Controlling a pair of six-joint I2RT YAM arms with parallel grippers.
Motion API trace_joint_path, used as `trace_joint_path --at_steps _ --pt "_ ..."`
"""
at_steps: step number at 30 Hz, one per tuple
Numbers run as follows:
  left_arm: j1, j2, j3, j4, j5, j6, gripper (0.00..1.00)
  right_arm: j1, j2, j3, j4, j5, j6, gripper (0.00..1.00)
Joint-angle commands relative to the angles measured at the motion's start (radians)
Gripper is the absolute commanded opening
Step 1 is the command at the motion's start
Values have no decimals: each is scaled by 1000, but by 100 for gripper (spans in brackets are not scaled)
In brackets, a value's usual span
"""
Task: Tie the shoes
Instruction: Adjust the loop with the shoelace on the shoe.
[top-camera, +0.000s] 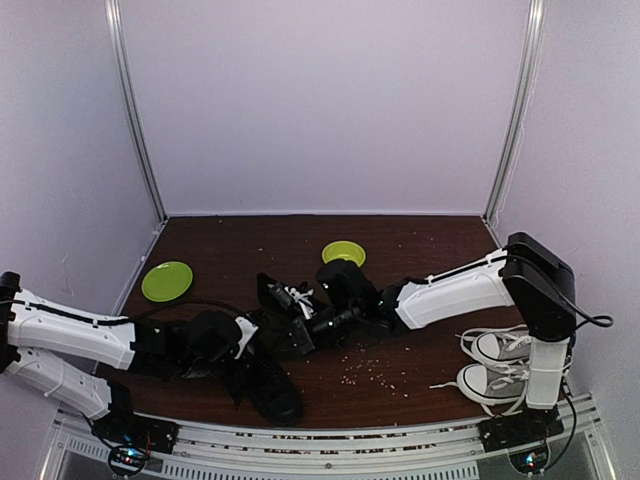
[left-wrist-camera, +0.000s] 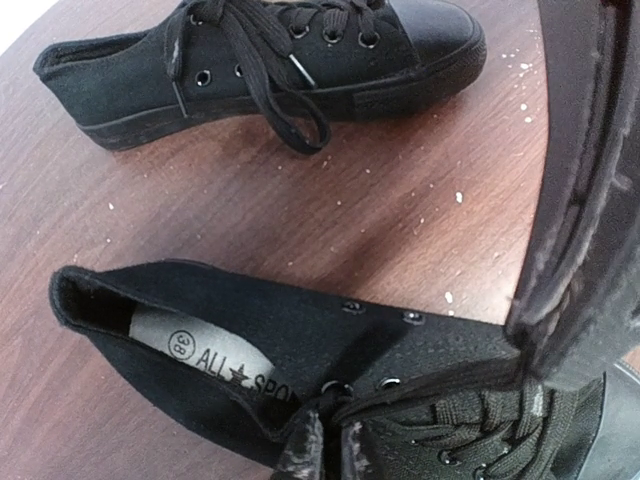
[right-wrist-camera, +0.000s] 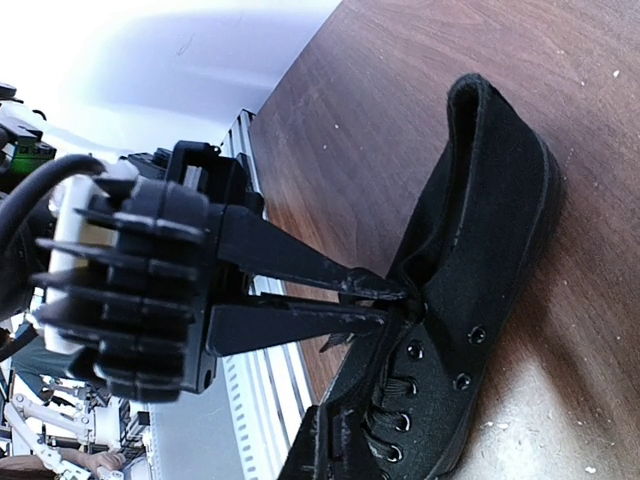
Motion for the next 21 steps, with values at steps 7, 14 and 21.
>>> trace_joint_path --at_steps 7,14,21 --pt "35 38 -30 -48 17 -10 2 3 -60 -58 -33 0 -20 0" --pt "59 79 -31 -39 54 -21 1 3 -72 -98 -40 6 -24 0" --pt "87 91 -41 -37 74 -37 0 4 -66 -150 -26 16 -14 0"
